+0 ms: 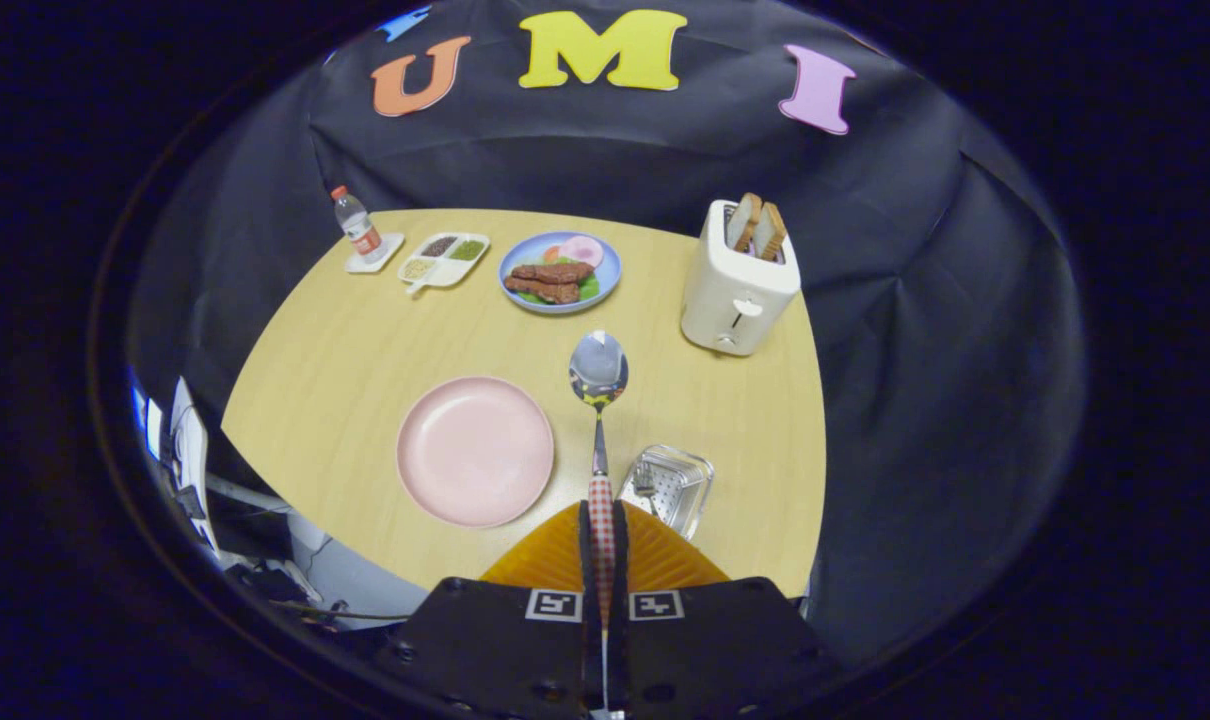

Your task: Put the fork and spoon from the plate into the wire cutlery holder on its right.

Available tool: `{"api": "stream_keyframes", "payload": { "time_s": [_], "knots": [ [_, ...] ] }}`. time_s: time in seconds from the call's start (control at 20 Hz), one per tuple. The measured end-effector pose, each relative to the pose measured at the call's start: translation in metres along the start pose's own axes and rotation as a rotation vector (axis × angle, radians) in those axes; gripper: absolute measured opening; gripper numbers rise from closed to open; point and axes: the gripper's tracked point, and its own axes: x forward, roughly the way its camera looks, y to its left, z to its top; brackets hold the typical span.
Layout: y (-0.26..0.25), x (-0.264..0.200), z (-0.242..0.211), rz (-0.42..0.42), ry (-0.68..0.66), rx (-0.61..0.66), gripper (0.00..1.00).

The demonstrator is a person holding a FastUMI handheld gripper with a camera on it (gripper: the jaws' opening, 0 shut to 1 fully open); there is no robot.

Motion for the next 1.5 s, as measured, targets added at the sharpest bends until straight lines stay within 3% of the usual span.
{"api": "stream_keyframes", "payload": {
  "time_s": [0.5,0.65,0.95,1.35,1.5],
  "knots": [
    [-0.046,-0.001,-0.036,0.005,0.193,-0.055,0.02],
    [-0.047,0.006,-0.059,0.028,0.317,-0.016,0.02],
    [-0.056,0.027,-0.072,0.029,0.446,0.025,0.02],
    [-0.062,0.052,-0.062,0.017,0.614,0.014,0.03],
    [-0.057,0.058,-0.051,0.025,0.619,0.020,0.05]
  ]
}}
